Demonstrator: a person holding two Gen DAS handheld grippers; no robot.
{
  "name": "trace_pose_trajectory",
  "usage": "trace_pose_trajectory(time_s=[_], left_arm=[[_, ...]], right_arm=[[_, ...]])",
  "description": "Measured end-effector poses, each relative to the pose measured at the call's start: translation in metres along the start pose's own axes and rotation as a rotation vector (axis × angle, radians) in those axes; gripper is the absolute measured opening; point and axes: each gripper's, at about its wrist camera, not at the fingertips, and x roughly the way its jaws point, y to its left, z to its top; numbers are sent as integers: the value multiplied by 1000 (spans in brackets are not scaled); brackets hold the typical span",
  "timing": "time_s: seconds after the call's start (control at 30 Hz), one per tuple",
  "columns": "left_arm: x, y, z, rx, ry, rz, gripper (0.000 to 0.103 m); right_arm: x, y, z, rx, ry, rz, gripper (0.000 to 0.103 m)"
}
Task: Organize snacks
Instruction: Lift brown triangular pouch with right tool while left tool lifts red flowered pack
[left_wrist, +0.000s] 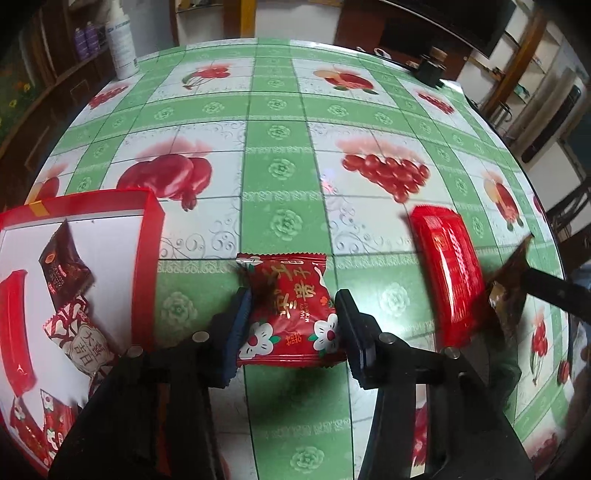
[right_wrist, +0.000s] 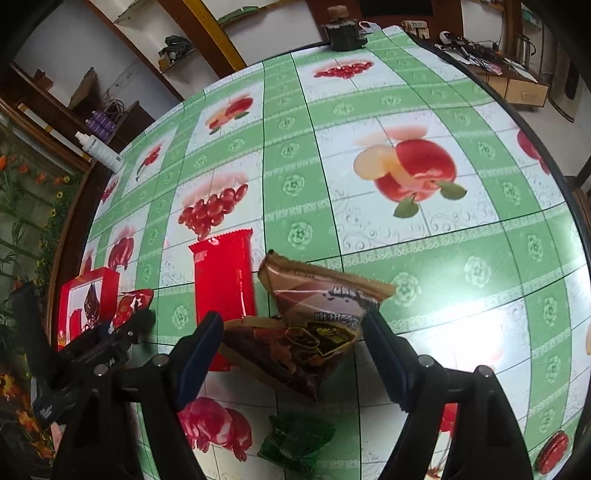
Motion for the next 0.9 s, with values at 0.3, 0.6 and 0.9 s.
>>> trace_pose_trajectory(time_s=[0.3,0.6,0.9], left_arm=[[-9,-14,-21,48,3,-75,46],[-22,-13,-41,35,-25,-179,45],[-39,-14,-45,40,-64,-195,45]], right_arm=[[11,7,0,-65,-2,-30,48],[-4,23,-12,-168,-66,-24,39],[-22,32,-15,-188,-99,-8,39]])
